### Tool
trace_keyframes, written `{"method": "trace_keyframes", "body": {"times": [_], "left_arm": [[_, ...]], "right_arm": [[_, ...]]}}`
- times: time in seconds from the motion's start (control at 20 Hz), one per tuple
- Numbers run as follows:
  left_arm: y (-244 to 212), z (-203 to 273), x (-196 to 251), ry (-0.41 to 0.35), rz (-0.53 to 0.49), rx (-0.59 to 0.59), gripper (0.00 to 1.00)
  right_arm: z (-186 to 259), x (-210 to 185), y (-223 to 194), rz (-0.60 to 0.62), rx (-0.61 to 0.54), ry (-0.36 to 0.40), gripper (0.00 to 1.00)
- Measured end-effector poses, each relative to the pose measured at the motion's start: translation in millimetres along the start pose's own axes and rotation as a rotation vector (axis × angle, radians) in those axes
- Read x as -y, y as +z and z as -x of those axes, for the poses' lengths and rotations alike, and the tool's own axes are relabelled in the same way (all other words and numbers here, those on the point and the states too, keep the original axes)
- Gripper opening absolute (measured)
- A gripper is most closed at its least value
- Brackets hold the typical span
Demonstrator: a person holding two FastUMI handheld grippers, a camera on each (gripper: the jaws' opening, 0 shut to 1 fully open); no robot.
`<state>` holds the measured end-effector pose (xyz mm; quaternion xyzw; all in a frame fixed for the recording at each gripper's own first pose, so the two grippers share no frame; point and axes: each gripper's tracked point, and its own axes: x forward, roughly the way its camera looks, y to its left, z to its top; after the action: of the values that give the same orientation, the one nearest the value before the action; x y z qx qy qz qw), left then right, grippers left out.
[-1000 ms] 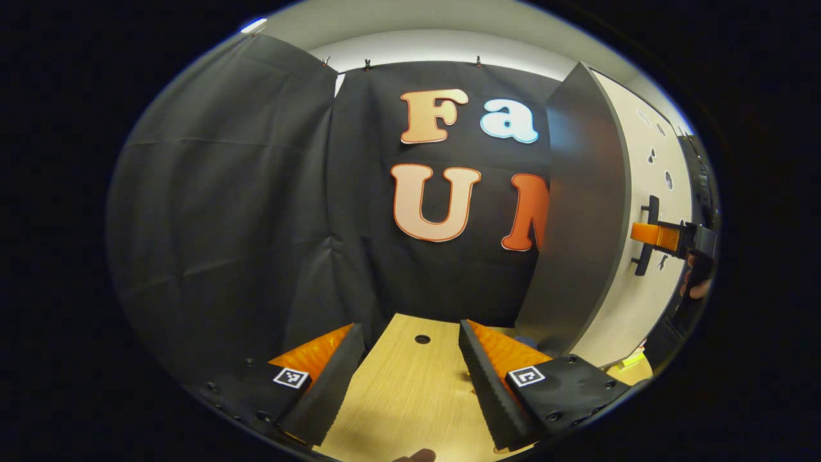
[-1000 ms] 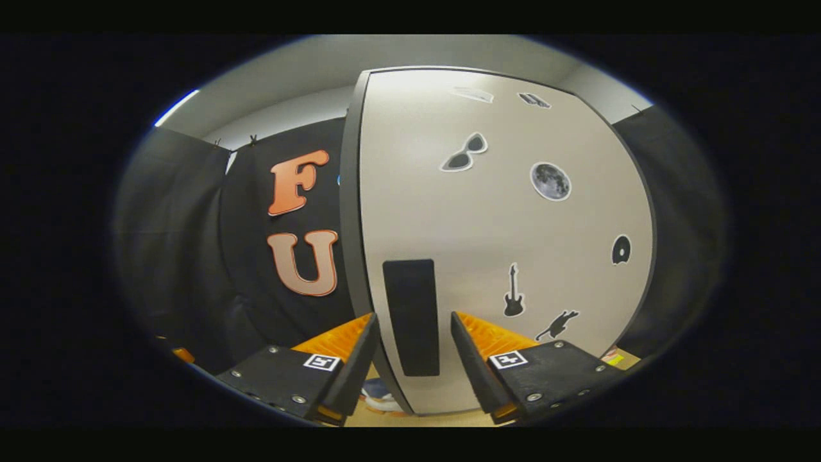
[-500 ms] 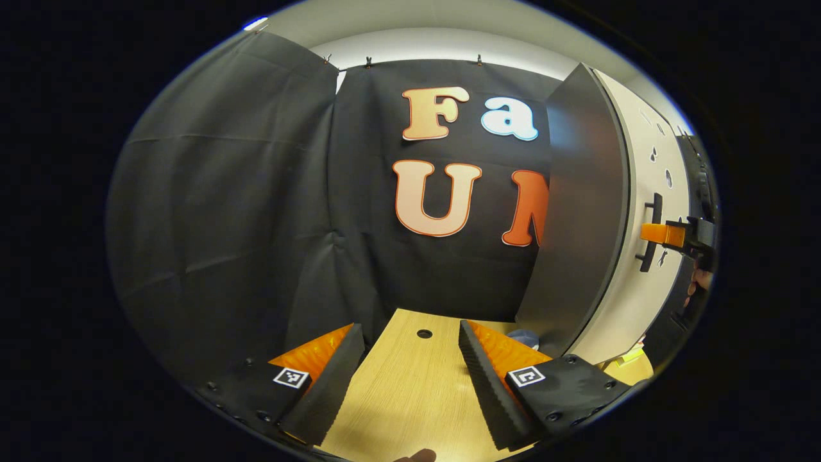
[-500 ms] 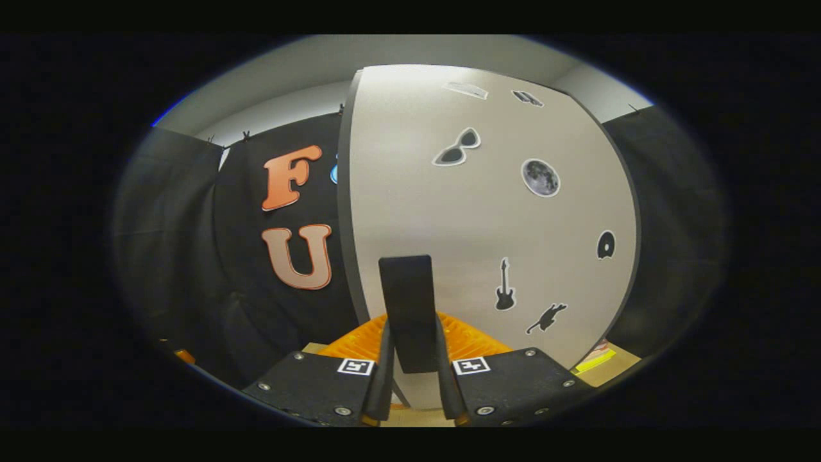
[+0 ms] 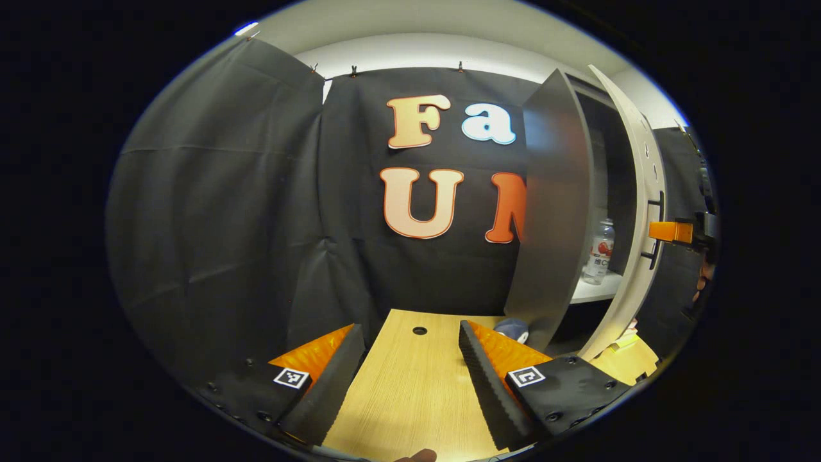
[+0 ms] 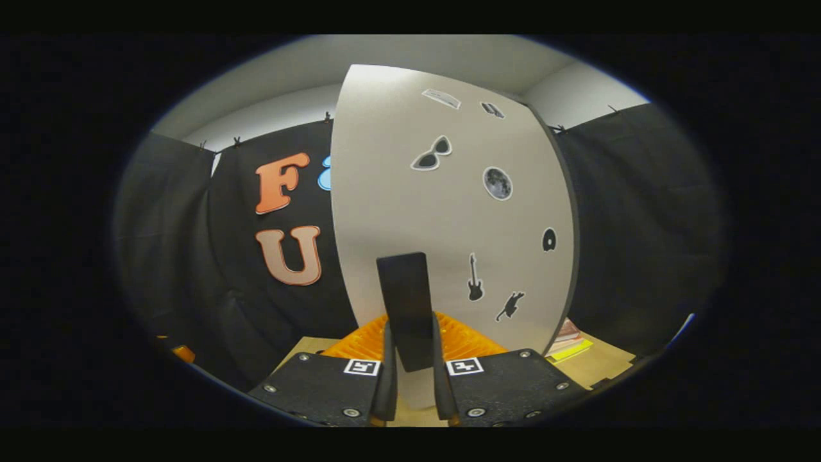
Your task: Open the cabinet door with the right hand, grasp the bottle in the cabinet with the left hand and place it on the coaster, then close the cabinet door with the right hand.
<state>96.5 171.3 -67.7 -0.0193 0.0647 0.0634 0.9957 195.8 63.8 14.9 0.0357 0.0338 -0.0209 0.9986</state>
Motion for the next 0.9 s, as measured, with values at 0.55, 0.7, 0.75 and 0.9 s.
{"method": "trace_keyframes", "body": {"times": [0.55,0.7,0.75,0.9], "left_arm": [[-4.7,40.5,40.6,-0.068,0.022,0.003,0.97],[1.4,49.6,66.3,-0.065,0.009,0.02,0.99],[0.3,51.1,78.1,-0.064,0.008,0.016,0.97],[-2.2,63.2,123.2,-0.077,-0.008,0.006,0.97]], "right_arm": [[48.8,43.7,1.4,-0.01,-0.006,-0.06,0.17],[57.8,54.1,1.5,-0.009,0.003,-0.043,0.19],[60.8,56.8,1.6,-0.01,0.006,-0.036,0.19],[68.4,67.9,3.9,-0.013,0.016,-0.019,0.21]]}}
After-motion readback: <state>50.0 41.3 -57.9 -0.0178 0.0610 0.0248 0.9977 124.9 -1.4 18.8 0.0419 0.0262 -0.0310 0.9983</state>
